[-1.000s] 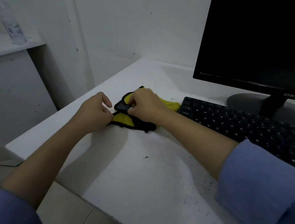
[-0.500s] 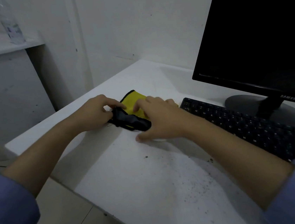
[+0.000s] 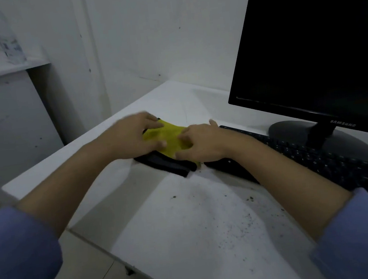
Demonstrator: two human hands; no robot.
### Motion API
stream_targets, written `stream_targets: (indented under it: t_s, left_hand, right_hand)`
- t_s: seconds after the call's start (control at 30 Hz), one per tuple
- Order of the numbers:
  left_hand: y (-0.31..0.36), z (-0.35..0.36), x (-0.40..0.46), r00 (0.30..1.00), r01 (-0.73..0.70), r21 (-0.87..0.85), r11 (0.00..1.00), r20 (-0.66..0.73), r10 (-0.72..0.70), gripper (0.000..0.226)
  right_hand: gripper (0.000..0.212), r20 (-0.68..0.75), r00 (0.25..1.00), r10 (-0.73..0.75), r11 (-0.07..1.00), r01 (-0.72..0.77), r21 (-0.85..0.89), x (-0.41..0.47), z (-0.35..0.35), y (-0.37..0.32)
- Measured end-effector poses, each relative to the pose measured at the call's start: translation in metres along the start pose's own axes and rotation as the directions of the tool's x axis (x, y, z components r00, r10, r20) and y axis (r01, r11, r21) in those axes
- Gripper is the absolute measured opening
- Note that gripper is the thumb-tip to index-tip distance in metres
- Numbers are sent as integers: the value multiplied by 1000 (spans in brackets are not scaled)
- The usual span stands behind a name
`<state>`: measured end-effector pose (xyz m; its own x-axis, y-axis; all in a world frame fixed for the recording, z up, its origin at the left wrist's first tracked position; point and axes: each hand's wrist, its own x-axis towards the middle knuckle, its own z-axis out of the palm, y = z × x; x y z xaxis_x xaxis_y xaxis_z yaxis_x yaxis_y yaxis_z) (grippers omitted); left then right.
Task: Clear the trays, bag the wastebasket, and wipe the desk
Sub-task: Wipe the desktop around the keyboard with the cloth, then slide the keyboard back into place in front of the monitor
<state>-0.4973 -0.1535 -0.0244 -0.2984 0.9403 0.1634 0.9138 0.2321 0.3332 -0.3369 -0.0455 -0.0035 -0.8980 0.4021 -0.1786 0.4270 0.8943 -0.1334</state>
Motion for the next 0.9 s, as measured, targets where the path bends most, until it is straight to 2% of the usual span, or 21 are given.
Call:
stream_targets:
  t_s: [0.07, 0.13, 0.27, 0.37, 0.47, 0.53, 0.63, 0.67, 0.73, 0.8, 0.9]
  left_hand:
    - [3, 9, 3, 960, 13, 123, 992, 277, -47, 96]
    - [0, 12, 8, 894, 68, 213, 975, 421, -155, 107]
    - [-4, 6, 19, 859, 124, 258, 958, 455, -234, 110]
    - [-1, 3, 22, 852, 138, 254, 957, 463, -245, 115]
    - [10, -1, 18, 878, 122, 310, 943, 409, -248, 107]
    - [23, -2, 18, 920, 71, 395, 916, 329, -213, 89]
    - [51, 1, 19, 985, -55, 449, 892, 168, -23, 65]
    - [65, 5, 21, 991, -106, 396, 912, 116, 65, 61]
    - [79, 13, 20, 988, -155, 214, 964, 12, 157, 51]
    - [95, 23, 18, 981, -182, 80, 980, -57, 187, 43]
    - [112, 40, 18, 975, -190, -23, 982, -125, 186, 40]
  right_hand:
    - [64, 90, 994, 59, 982, -42, -183, 8, 6, 2]
    - [79, 140, 987, 84, 976, -53, -212, 16, 7, 6]
    - [84, 139, 986, 96, 983, -72, -167, 25, 6, 9]
    - [79, 69, 996, 62, 991, -53, -125, 24, 9, 11]
    - [69, -68, 998, 12, 1000, -12, -1, 6, 14, 17]
    - [59, -217, 976, -4, 994, 29, 109, -12, 14, 24]
    - [34, -497, 868, 7, 970, 114, 213, -48, 10, 40]
    - [27, -578, 815, 49, 968, 104, 228, -67, 9, 48]
    - [20, -702, 701, 127, 970, 60, 235, -95, 12, 61]
    - [17, -769, 601, 218, 966, -18, 259, -129, 17, 81]
    - [17, -794, 509, 333, 943, -187, 276, -180, 26, 112]
